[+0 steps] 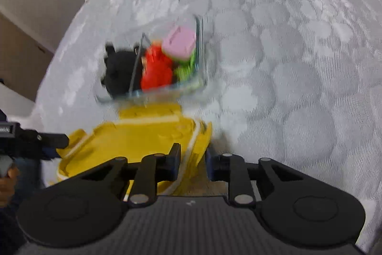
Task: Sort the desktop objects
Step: 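Grasp the yellow lid edges with both grippers and flip it over the dish, then lower the yellow lid onto the glass dish rim with both grippers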
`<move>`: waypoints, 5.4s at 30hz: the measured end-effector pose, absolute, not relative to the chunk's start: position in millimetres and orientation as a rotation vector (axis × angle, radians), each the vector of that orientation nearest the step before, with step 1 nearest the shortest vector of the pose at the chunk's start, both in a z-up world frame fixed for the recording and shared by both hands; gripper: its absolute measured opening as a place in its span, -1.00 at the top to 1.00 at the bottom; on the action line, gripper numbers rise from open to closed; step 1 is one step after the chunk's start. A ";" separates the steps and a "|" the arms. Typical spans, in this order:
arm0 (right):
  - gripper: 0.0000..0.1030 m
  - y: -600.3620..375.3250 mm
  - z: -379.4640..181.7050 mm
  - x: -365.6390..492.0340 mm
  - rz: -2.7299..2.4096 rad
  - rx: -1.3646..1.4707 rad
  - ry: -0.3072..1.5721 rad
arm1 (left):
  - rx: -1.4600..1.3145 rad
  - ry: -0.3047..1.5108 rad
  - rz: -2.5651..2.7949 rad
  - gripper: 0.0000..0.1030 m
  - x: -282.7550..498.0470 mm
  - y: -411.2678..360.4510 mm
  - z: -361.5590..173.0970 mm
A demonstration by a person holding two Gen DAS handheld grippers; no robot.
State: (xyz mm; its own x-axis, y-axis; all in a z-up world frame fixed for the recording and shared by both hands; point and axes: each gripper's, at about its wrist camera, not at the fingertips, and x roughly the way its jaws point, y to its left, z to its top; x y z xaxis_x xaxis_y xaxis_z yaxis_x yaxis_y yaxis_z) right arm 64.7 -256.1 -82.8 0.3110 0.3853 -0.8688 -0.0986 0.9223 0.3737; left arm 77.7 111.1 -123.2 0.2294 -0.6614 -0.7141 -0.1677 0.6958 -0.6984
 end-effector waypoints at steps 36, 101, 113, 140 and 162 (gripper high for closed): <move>-0.58 -296.5 -83.7 171.9 0.230 1.008 1.192 | -1.174 1.192 -0.378 -0.93 160.8 138.5 -117.0; -0.03 -230.3 -96.5 155.7 0.264 0.200 1.154 | -0.723 1.131 -0.413 -0.93 158.6 98.6 -85.9; -0.19 -204.1 -77.6 149.0 0.295 0.002 1.042 | -0.648 1.154 -0.287 -0.95 155.7 134.1 -80.8; -0.22 -192.5 -55.8 151.9 0.349 -0.025 0.951 | -0.598 1.068 -0.408 -0.95 174.5 78.2 -82.6; -0.31 -265.7 -101.4 151.4 0.268 0.353 1.132 | -0.536 1.180 -0.402 -0.95 162.9 61.5 -103.3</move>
State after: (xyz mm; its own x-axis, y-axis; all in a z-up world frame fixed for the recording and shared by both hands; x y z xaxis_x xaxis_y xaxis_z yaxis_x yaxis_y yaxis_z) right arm 151.4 -265.7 -101.4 0.4024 0.3828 -0.8316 -0.0299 0.9134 0.4060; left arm 162.9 61.5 -103.3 0.3354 -0.5597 -0.7578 0.0190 0.8082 -0.5886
